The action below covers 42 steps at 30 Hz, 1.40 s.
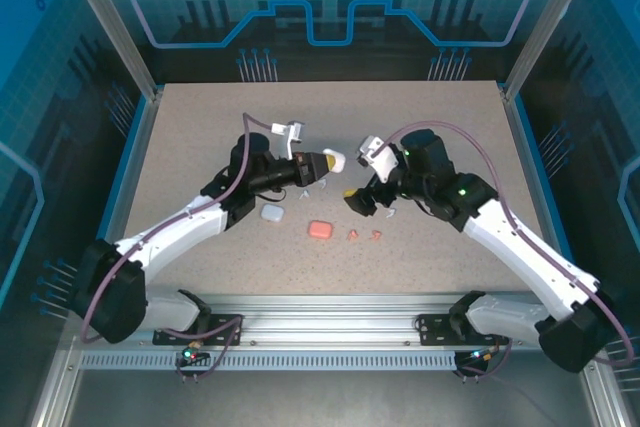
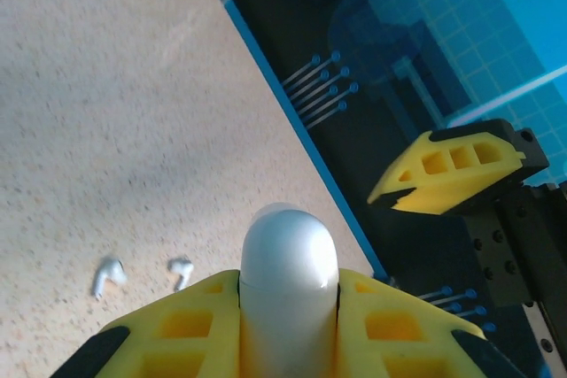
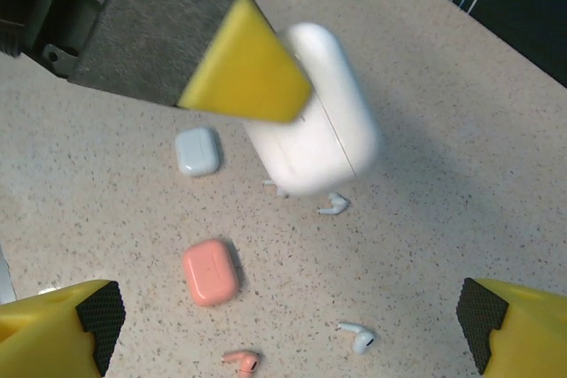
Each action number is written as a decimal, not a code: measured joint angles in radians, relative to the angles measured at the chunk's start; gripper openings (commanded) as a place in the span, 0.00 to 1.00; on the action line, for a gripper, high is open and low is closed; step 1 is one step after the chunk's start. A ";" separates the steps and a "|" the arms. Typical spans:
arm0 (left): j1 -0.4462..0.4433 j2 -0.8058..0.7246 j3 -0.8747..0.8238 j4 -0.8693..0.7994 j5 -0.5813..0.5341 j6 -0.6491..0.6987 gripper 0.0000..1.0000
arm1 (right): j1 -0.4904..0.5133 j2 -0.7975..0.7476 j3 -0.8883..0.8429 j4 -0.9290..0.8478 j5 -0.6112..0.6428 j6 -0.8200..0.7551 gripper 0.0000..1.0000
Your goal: Insert the wireless bluetooth earbuds into the charging case
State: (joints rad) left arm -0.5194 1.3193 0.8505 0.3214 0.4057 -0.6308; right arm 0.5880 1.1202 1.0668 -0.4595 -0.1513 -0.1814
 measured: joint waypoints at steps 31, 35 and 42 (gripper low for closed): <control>-0.020 0.017 -0.263 0.889 0.106 0.283 0.00 | -0.062 -0.056 0.041 0.138 -0.262 -0.141 1.00; -0.028 0.017 -0.277 0.888 0.125 0.317 0.00 | -0.058 -0.017 0.084 0.135 -0.289 -0.193 0.99; -0.032 0.017 -0.277 0.884 0.143 0.347 0.00 | -0.058 0.043 0.159 0.118 -0.303 -0.257 0.99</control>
State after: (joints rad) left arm -0.5510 1.3361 0.5732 1.2053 0.5488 -0.2836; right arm 0.5297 1.1633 1.2255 -0.3412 -0.4541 -0.4381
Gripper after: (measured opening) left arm 0.232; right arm 0.987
